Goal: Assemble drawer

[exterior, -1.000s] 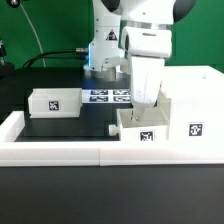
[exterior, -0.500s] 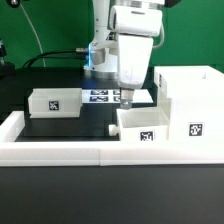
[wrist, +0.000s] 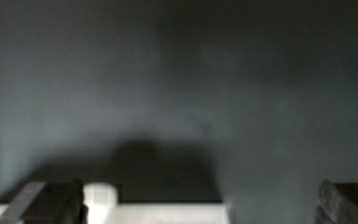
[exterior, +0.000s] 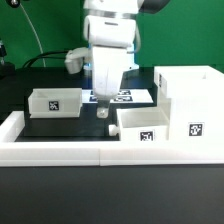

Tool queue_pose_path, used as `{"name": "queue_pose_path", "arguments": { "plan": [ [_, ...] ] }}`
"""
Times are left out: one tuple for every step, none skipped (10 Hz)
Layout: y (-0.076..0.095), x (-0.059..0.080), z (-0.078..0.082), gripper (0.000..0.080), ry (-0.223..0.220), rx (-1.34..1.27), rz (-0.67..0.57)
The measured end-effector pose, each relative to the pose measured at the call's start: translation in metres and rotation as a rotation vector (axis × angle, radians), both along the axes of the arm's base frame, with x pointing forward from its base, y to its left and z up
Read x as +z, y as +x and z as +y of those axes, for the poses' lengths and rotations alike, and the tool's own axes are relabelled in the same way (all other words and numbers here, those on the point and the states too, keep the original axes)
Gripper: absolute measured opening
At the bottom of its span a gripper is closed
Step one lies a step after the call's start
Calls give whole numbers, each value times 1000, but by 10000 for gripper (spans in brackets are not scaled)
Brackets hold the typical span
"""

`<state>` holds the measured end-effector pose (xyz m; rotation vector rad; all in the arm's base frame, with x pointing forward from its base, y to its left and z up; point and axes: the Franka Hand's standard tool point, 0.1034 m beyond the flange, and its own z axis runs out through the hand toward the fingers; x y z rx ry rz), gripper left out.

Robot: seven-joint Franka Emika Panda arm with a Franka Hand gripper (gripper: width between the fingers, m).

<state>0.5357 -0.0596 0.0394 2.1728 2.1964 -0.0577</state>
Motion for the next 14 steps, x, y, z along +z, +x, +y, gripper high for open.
{"name": "queue_pose_path", "arguments": {
  "plan": [
    [-2, -4, -4, 649, 22, -12, 6],
    [-5, -8, -9, 649, 59, 7, 13],
    [-6, -10, -10, 649, 87, -1, 16],
    [-8, -15, -4, 649, 99, -2, 22],
    [-7, -17, 4, 649, 104, 1, 26],
    [-7, -20, 8, 649, 108, 0, 30],
    [-7, -21, 11, 649, 110, -7, 34],
    [-7, -23, 14, 649, 112, -16, 35],
    [-7, -24, 17, 649, 115, -28, 38],
    [-7, -24, 21, 649, 116, -48, 38],
    [-6, -24, 26, 649, 116, -71, 38],
    [-6, -24, 30, 649, 116, -88, 38],
    [-5, -24, 32, 649, 115, -118, 37],
    [-5, -23, 33, 649, 115, -144, 36]
  ]
}}
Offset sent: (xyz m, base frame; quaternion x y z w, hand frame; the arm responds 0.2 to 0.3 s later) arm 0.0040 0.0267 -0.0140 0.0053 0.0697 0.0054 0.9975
